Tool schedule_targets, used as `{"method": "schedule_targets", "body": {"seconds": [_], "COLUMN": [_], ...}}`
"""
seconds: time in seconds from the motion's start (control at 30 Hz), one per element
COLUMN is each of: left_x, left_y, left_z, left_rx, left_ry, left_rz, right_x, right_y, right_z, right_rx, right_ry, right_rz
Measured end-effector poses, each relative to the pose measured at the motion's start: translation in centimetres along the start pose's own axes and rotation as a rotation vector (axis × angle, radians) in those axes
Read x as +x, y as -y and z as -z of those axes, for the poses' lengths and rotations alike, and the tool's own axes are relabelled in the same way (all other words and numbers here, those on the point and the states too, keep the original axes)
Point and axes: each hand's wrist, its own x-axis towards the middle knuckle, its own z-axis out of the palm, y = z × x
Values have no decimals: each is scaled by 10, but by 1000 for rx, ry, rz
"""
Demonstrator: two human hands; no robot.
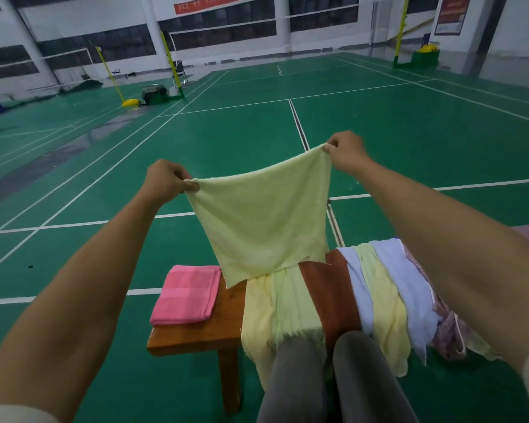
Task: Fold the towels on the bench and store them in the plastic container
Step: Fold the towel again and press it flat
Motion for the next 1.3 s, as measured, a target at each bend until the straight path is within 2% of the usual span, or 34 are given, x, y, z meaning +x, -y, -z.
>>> {"method": "schedule_targets", "body": {"seconds": [0.07,0.13,0.2,0.27,0.33,0.4,0.57,0.73,0.93,1.13,1.3], "left_x": [0,-1,-2,-2,-2,-2,-6,-4,-3,5,10], "left_y": [3,2,0,-2,-2,-1,0,-2,-4,-8,-17], "left_z": [2,2,2,2,1,0,-8,-21,-28,-36,-38], "left_rx": [-126,-294,-427,-497,-525,-524,-514,-567,-650,-734,-922], "left_ry": [0,19,23,19,17,19,16,-2,9,-58,-104], "left_rz": [31,51,66,80,96,111,133,181,196,223,240], "right_x": [0,-1,-1,0,-1,-2,-3,-5,-8,-5,-1], "right_y": [3,10,11,9,4,-1,-3,-10,-15,-1,6], "right_z": [3,4,1,-5,-9,-11,-8,-6,-1,-3,3], "right_rx": [294,715,946,839,585,503,576,528,546,758,999], "right_ry": [-10,-6,-13,-84,-190,-260,-301,-220,-166,-8,18], "right_rz": [-199,-410,-525,-506,-382,-300,-274,-242,-341,-448,-414]}}
